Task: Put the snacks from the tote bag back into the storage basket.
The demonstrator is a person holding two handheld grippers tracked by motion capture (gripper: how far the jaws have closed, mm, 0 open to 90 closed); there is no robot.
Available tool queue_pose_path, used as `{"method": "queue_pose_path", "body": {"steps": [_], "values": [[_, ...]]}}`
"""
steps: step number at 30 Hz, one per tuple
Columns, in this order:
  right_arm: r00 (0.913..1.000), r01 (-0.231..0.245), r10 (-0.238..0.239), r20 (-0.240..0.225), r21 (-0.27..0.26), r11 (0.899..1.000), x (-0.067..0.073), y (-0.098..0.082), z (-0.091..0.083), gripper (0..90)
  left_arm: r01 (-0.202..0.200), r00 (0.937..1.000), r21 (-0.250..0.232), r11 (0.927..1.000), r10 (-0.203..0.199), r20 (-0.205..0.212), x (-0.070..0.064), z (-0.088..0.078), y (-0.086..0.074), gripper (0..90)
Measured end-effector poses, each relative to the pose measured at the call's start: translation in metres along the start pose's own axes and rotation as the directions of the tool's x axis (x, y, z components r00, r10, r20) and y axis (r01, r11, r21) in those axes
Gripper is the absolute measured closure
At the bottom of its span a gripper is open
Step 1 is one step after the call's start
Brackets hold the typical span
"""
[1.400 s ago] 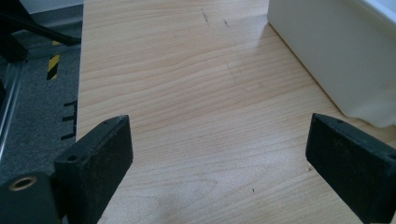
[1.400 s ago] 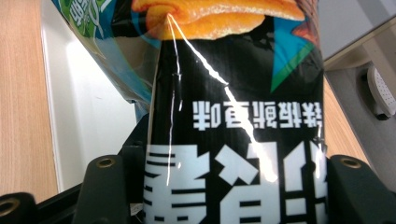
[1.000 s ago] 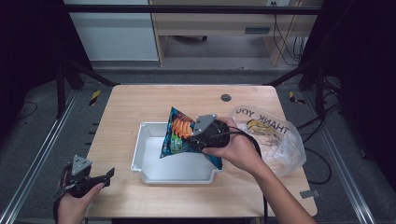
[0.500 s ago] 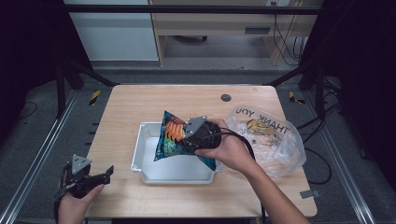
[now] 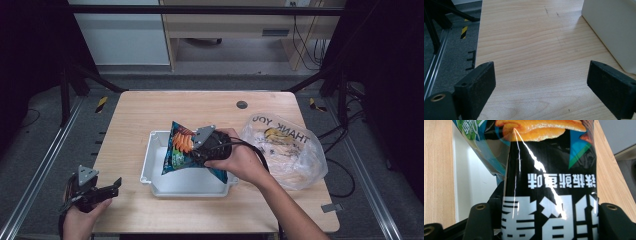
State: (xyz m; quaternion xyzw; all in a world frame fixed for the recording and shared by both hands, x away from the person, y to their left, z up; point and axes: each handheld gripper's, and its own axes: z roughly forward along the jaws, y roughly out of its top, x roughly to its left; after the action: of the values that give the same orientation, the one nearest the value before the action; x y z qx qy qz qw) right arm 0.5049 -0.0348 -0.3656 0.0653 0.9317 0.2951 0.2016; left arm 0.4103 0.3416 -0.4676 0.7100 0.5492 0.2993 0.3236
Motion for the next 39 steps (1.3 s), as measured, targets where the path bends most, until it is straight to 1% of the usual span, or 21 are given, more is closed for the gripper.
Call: {"method": "queue_pose_path", "body": {"steps": [2, 3, 4, 6, 8, 10, 12, 13, 15, 19, 20, 24, 26, 28, 30, 39], "values": [[1.0000, 0.001, -0.001, -0.002, 0.003, 1.000, 0.000, 0.000, 0.001, 40.8, 0.013, 0.9999, 0.000, 0.9999, -0.013, 0.003, 0.000, 0.001, 0.000, 7.2], [1.0000, 0.003, -0.003, -0.002, 0.005, 1.000, 0.000, 0.000, 0.001, 40.8, 0.030, 0.9994, -0.003, 0.9996, -0.030, 0.016, 0.002, 0.000, 0.000, 6.3], [1.0000, 0.002, -0.002, -0.002, 0.007, 1.000, 0.000, 0.000, 0.002, 40.8, 0.030, 0.9990, -0.010, 0.9995, -0.029, 0.033, 0.002, 0.000, 0.000, 4.0], [1.0000, 0.000, 0.000, -0.002, 0.008, 1.000, 0.000, 0.000, 0.002, 40.8, 0.029, 0.9990, -0.012, 0.9995, -0.028, 0.036, 0.002, -0.001, 0.000, 3.3], [1.0000, 0.000, 0.000, -0.003, 0.007, 1.000, -0.001, 0.000, 0.002, 40.7, 0.014, 0.9992, -0.011, 0.9998, -0.014, 0.037, 0.001, -0.001, 0.000, 3.2], [1.0000, -0.003, 0.003, -0.002, 0.007, 1.000, -0.001, 0.000, 0.003, 40.8, 0.009, 0.9992, -0.010, 0.9999, -0.009, 0.040, 0.001, -0.001, 0.000, 3.2], [1.0000, 0.001, -0.001, -0.003, 0.010, 1.000, -0.001, 0.000, 0.004, 40.8, -0.011, 0.9982, -0.015, 0.9998, 0.012, 0.058, 0.001, -0.002, 0.000, 3.1], [1.0000, 0.001, -0.001, -0.003, 0.010, 1.000, -0.001, 0.000, 0.004, 40.8, -0.011, 0.9982, -0.015, 0.9998, 0.012, 0.058, 0.001, -0.002, 0.000, 2.9], [0.9999, 0.007, -0.007, -0.007, 0.015, 1.000, 0.000, 0.000, 0.006, 40.8, -0.021, 0.9967, -0.026, 0.9994, 0.023, 0.077, 0.001, -0.003, 0.000, 2.5], [0.9999, 0.009, -0.009, -0.012, 0.021, 1.000, 0.001, 0.001, 0.008, 40.8, -0.034, 0.9955, -0.029, 0.9990, 0.036, 0.087, 0.001, -0.004, -0.001, 2.3], [0.9998, 0.015, -0.015, -0.014, 0.023, 1.000, 0.001, 0.002, 0.010, 40.8, -0.043, 0.9954, -0.030, 0.9986, 0.045, 0.084, 0.001, -0.004, 0.000, 2.6], [0.9998, 0.013, -0.013, -0.018, 0.027, 1.000, 0.001, 0.003, 0.013, 40.8, -0.044, 0.9952, -0.035, 0.9984, 0.047, 0.085, 0.001, -0.004, 0.000, 2.8], [0.9994, 0.022, -0.022, -0.026, 0.029, 0.999, 0.002, 0.005, 0.016, 40.8, -0.038, 0.9953, -0.033, 0.9987, 0.041, 0.087, 0.002, -0.004, -0.001, 2.9], [0.9995, 0.022, -0.021, -0.024, 0.029, 0.999, 0.003, 0.006, 0.017, 40.8, -0.037, 0.9954, -0.034, 0.9987, 0.040, 0.087, 0.002, -0.004, -0.001, 3.1], [0.9991, 0.036, -0.035, -0.024, 0.040, 0.999, 0.005, 0.007, 0.021, 40.8, -0.034, 0.9955, -0.034, 0.9989, 0.036, 0.088, 0.003, -0.004, -0.001, 3.3], [0.9982, 0.049, -0.047, -0.036, 0.050, 0.998, 0.009, 0.010, 0.028, 40.8, -0.031, 0.9958, -0.034, 0.9989, 0.034, 0.085, 0.003, -0.004, -0.001, 3.6]]}}
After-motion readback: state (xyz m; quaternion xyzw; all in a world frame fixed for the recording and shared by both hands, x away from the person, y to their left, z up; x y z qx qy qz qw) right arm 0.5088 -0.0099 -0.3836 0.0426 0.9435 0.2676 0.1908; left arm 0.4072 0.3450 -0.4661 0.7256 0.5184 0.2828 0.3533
